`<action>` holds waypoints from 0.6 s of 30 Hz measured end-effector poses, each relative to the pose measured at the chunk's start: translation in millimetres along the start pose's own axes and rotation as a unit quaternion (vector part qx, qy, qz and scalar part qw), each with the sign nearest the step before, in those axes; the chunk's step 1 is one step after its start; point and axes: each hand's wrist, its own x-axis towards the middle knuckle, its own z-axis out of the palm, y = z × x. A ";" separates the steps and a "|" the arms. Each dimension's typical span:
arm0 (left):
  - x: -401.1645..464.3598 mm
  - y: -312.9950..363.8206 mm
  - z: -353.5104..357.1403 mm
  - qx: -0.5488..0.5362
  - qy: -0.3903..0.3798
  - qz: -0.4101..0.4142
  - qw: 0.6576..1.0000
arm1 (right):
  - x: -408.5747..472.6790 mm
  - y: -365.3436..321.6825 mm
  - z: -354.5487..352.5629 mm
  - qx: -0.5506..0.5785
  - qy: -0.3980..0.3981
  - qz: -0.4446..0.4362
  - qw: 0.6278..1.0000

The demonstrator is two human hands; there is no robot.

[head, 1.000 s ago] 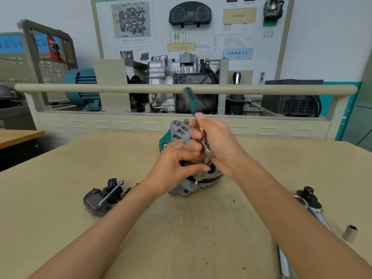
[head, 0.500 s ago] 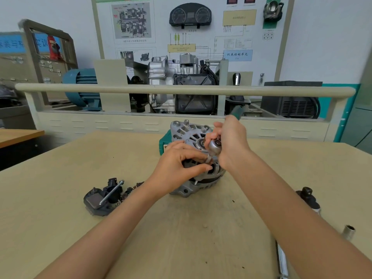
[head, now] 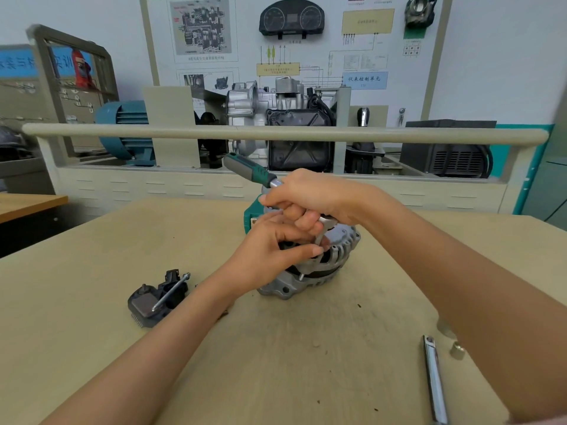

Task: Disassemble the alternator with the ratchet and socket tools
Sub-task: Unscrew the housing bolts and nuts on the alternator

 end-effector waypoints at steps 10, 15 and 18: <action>-1.4 -1.6 4.1 0.070 0.035 -0.039 0.996 | -10.0 28.0 28.5 0.523 0.479 0.015 0.705; -2.0 0.9 4.7 0.059 0.039 -0.035 0.997 | -7.0 23.6 23.1 0.541 0.420 0.019 0.729; -1.2 2.2 6.1 0.071 0.045 -0.030 0.996 | -5.7 22.8 14.4 0.456 0.298 0.021 0.838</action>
